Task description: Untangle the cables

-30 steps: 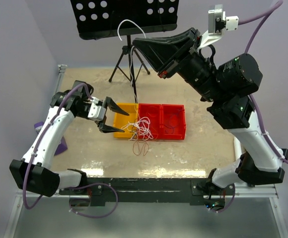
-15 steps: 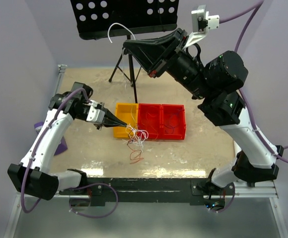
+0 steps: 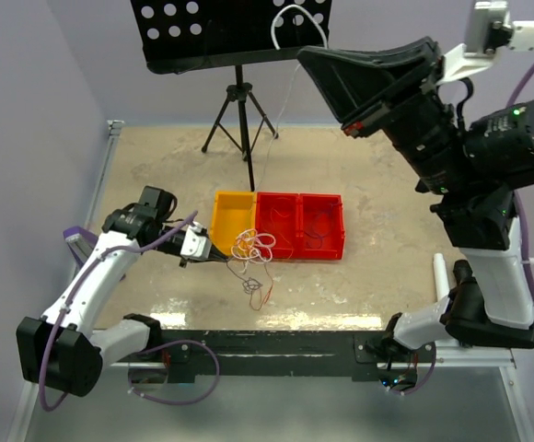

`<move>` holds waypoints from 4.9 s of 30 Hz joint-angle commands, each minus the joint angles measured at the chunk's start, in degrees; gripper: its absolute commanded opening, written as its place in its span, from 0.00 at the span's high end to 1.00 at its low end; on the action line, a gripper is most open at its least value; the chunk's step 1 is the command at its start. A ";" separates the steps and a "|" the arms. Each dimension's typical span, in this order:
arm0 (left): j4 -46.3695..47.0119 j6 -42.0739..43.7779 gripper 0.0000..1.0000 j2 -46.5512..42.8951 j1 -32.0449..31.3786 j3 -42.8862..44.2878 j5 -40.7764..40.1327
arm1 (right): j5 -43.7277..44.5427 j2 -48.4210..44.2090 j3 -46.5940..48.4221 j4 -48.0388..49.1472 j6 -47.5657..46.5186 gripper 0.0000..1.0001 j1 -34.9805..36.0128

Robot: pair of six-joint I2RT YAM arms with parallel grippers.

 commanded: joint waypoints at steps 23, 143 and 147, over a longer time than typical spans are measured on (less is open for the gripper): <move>21.53 2.15 1.00 -7.95 -0.19 -23.65 -39.57 | 13.76 -7.53 7.07 -1.23 -9.89 1.00 -0.14; 22.67 -4.18 1.00 -11.12 -8.37 -25.06 -42.73 | 18.86 -10.08 6.89 1.32 -12.44 1.00 -0.14; 18.90 -5.23 1.00 -11.47 -8.37 -21.99 -38.36 | 16.84 -8.41 7.16 1.06 -11.30 1.00 -0.14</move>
